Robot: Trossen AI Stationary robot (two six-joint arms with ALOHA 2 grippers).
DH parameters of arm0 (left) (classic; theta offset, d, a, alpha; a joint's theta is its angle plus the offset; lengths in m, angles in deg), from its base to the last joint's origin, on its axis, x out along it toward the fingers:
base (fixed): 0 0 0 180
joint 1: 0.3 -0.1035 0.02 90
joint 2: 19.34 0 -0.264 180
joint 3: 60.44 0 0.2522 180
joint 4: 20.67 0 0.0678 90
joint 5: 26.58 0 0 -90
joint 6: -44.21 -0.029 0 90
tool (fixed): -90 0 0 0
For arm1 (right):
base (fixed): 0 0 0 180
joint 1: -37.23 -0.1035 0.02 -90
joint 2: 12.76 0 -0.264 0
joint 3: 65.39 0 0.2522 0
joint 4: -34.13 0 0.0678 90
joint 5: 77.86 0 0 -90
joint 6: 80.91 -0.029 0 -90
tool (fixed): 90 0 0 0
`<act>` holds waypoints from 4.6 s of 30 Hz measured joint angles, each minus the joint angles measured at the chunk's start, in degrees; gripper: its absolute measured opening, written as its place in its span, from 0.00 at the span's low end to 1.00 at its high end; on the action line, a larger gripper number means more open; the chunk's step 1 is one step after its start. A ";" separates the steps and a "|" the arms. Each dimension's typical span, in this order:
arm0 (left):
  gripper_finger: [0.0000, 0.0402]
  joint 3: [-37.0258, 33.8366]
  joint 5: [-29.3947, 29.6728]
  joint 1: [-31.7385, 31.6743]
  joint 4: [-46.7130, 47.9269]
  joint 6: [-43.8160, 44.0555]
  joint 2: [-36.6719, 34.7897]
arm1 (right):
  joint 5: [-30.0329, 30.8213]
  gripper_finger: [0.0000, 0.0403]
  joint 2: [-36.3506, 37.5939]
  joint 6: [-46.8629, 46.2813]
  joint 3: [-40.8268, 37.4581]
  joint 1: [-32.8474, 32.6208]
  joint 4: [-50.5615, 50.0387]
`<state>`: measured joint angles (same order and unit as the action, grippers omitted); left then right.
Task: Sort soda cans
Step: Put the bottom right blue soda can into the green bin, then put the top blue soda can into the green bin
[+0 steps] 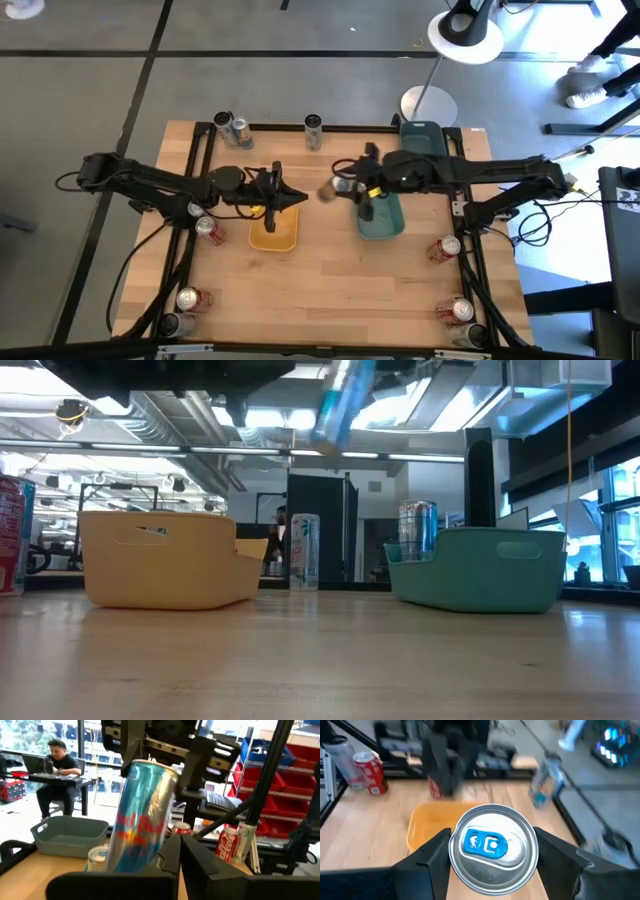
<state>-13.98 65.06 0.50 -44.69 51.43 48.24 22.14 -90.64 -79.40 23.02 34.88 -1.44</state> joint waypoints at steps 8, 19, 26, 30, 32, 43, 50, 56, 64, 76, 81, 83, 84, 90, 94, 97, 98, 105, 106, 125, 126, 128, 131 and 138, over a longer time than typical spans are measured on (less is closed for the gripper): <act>0.01 0.00 -0.18 -0.11 4.59 -1.31 -2.46 | 5.15 0.56 5.03 -11.54 0.00 0.02 -23.39; 0.01 0.00 0.46 -0.09 3.98 -1.81 -2.46 | 9.25 0.56 5.22 -21.84 -6.23 -4.56 -32.17; 0.01 0.00 0.46 -0.09 3.39 -1.65 -2.46 | 16.61 0.56 10.28 -27.17 -13.47 -5.92 -30.96; 0.01 0.00 0.48 -0.09 2.15 -1.61 -2.46 | 19.29 0.56 14.46 -29.27 -17.56 -5.88 -27.41; 0.01 0.00 0.48 -0.09 1.88 -1.57 -2.46 | 20.18 0.56 15.86 -30.20 -19.63 -5.88 -24.79; 0.01 0.00 0.48 -0.09 1.99 0.24 -2.46 | 26.93 0.56 16.12 -34.77 -28.90 -5.88 -14.73; 0.01 0.00 0.48 -0.09 2.17 0.25 -2.46 | 26.48 0.56 16.12 -37.21 -31.94 -3.73 -11.38; 0.01 0.00 0.49 -0.09 3.18 0.27 -2.46 | 26.21 0.56 16.12 -37.26 -33.84 -1.74 -9.79; 0.01 0.00 0.50 -0.09 4.03 0.20 -2.46 | 24.71 0.57 16.12 -37.26 -36.96 -0.87 -4.80; 0.01 0.00 0.49 -0.09 4.29 -0.13 -2.46 | 27.06 0.73 16.12 -37.15 -36.98 -0.90 -4.62; 0.01 0.00 0.48 -0.08 4.29 -0.16 -2.46 | 27.09 0.74 16.12 -36.98 -36.98 -0.89 -4.67; 0.01 0.00 0.50 -0.09 4.30 -0.17 -2.46 | 27.06 0.74 16.29 -35.82 -36.76 -0.98 -4.97; 0.02 0.00 0.50 -0.11 4.30 -0.15 -2.46 | 26.99 0.74 16.52 -35.10 -36.24 -0.98 -5.56; 0.14 0.00 0.49 -1.40 4.99 1.90 -2.46 | 26.85 0.75 19.65 -29.91 -28.71 -1.01 -11.74; 0.29 0.00 0.51 -3.67 10.59 5.78 -2.46 | 26.66 0.75 21.67 -26.13 -24.23 -1.01 -12.89; 0.40 -0.01 0.52 -5.68 15.79 7.86 -2.46 | 26.48 0.75 22.36 -24.69 -22.89 -1.01 -11.98; 0.43 -0.01 0.52 -6.32 17.43 8.43 -2.46 | 26.48 0.75 22.43 -24.24 -22.77 -1.01 -11.93; 0.64 2.42 -1.71 -11.54 34.15 11.01 -2.75 | 26.44 0.75 21.29 -23.69 -22.80 -1.01 -12.45; 0.66 3.75 -2.17 -12.30 37.10 10.39 -2.80 | 26.46 0.75 21.02 -23.69 -22.80 -1.01 -12.37; 0.71 19.69 4.16 -22.33 58.10 1.37 -4.49 | 27.51 0.75 20.23 -23.28 -22.82 -1.01 -12.59; 0.71 19.69 4.85 -22.67 58.01 1.69 -4.65 | 27.53 0.75 20.23 -23.27 -22.82 -1.01 -12.59; 0.71 19.69 5.20 -23.94 58.27 2.63 -4.99 | 27.52 0.75 20.23 -23.23 -22.82 -1.01 -12.59; 0.71 20.91 5.22 -26.51 58.23 3.73 -5.01 | 27.56 0.75 20.23 -21.95 -22.82 -1.01 -12.34; 0.71 26.92 5.00 -33.52 60.24 1.29 -4.73 | 28.45 0.75 20.23 -20.47 -22.84 -1.01 -10.95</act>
<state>12.94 70.06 -33.02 15.55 52.72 43.51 50.59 -70.41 -99.87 0.18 33.88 -12.39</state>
